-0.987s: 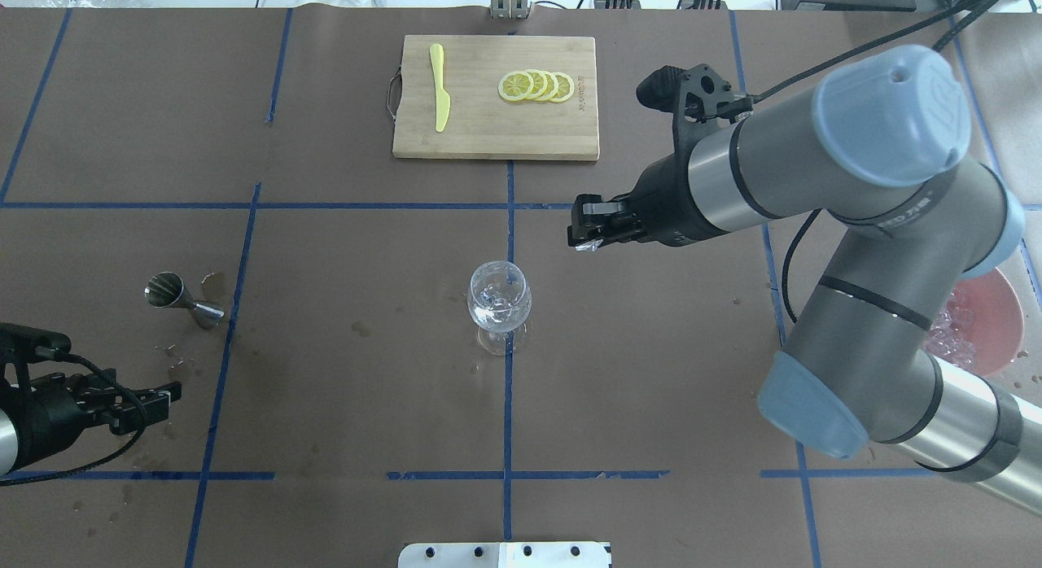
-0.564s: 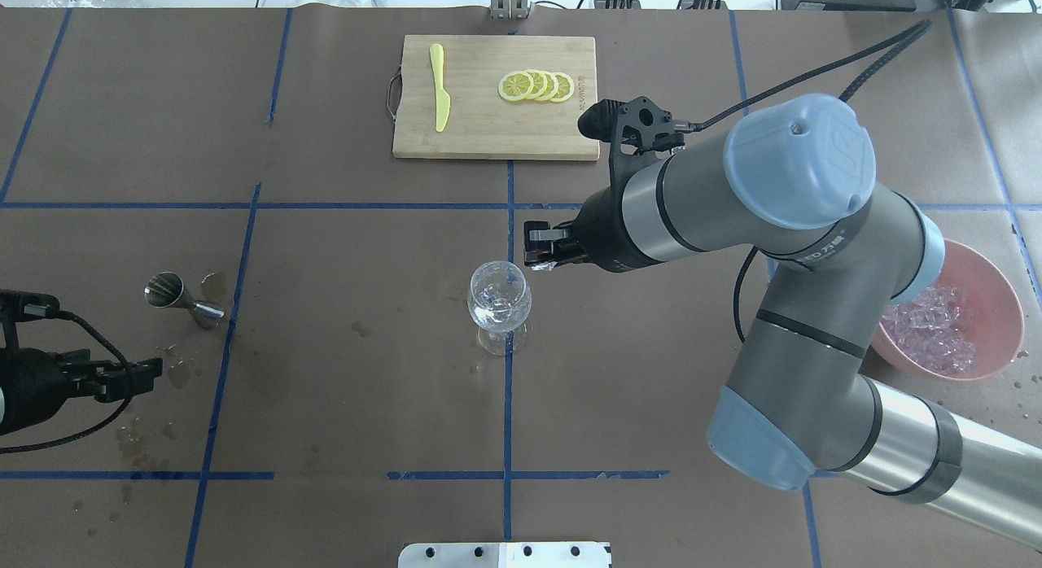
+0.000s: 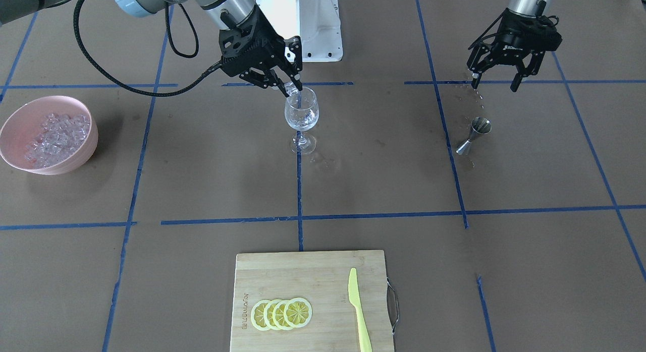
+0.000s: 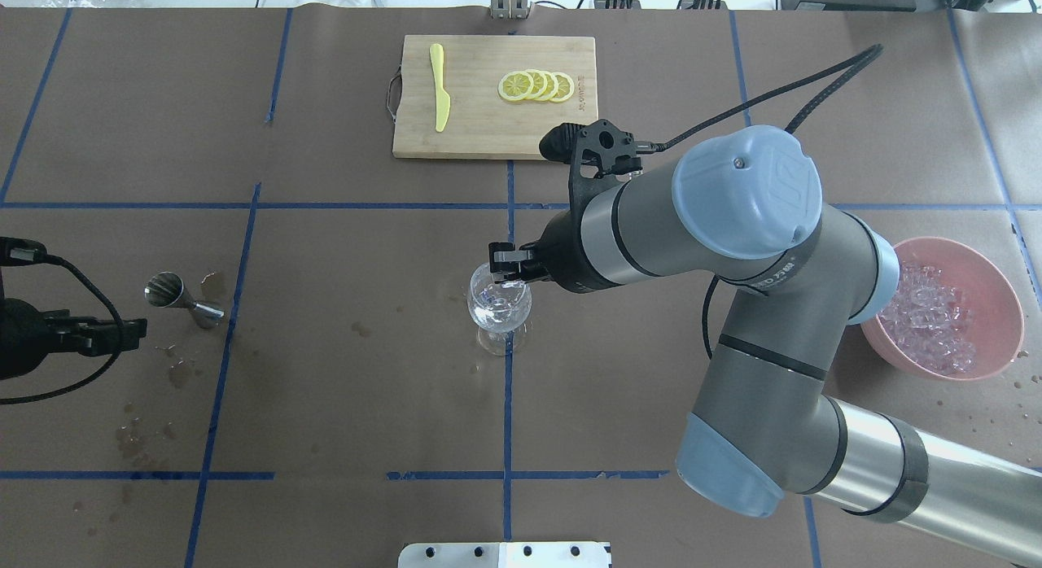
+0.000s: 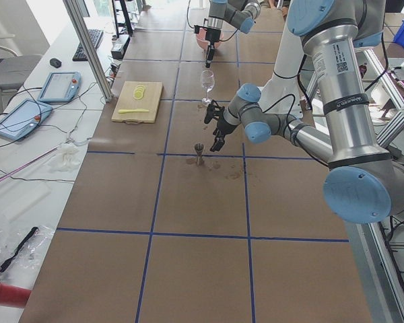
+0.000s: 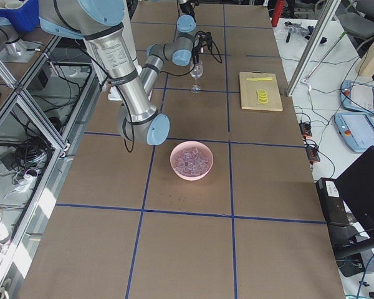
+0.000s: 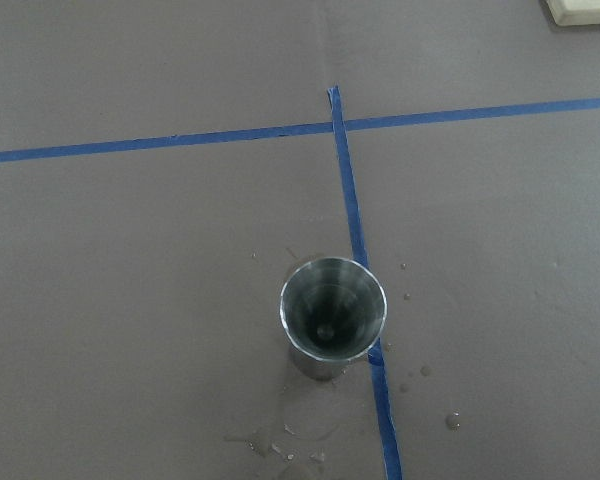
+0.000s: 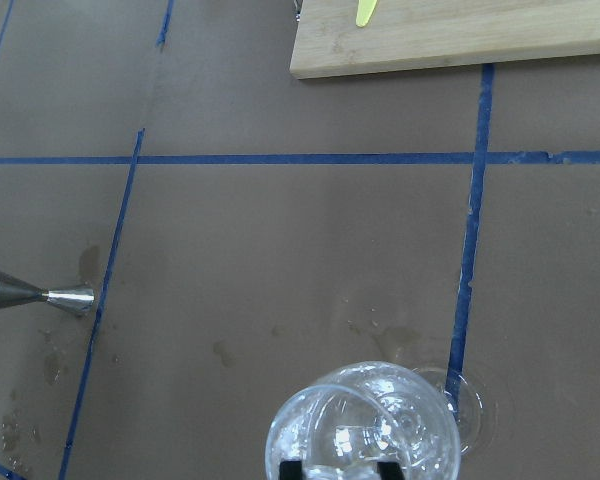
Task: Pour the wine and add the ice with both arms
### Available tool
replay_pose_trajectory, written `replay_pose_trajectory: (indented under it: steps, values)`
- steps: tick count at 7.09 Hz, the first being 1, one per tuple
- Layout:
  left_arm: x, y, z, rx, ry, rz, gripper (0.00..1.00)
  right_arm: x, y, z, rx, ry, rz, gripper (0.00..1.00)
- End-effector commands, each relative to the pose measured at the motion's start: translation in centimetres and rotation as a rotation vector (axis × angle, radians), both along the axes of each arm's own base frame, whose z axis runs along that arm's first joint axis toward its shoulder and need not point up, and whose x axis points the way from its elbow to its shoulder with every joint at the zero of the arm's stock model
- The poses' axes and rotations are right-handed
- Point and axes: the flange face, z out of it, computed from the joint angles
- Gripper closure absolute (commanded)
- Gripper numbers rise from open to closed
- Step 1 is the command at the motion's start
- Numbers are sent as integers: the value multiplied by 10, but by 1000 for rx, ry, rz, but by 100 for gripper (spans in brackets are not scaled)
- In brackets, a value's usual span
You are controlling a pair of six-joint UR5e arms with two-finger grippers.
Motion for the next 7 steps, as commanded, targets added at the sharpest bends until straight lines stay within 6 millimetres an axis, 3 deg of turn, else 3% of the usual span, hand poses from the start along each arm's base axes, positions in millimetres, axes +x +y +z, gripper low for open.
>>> replay_pose_trajectory:
  steps: [1, 2, 3, 4, 5, 7]
  values:
    - [-15, -9, 0, 28, -17, 8, 0, -3, 2, -7, 4, -7, -5, 100]
    - [-19, -12, 0, 38, -23, 5, 0, -5, 1, -13, 7, -13, -5, 98]
    - [-25, -15, 1, 40, -28, 13, 0, -8, -1, -12, 5, -8, -2, 44]
    - [-34, -20, 3, 57, -43, 7, 0, -7, -3, -13, 12, -6, 18, 2]
    - [-41, -26, 3, 39, -71, 16, 0, -8, -2, -15, 13, -7, 18, 0]
    - [-49, -55, -15, 66, -133, 10, 0, -2, 0, -17, -2, 18, 15, 0]
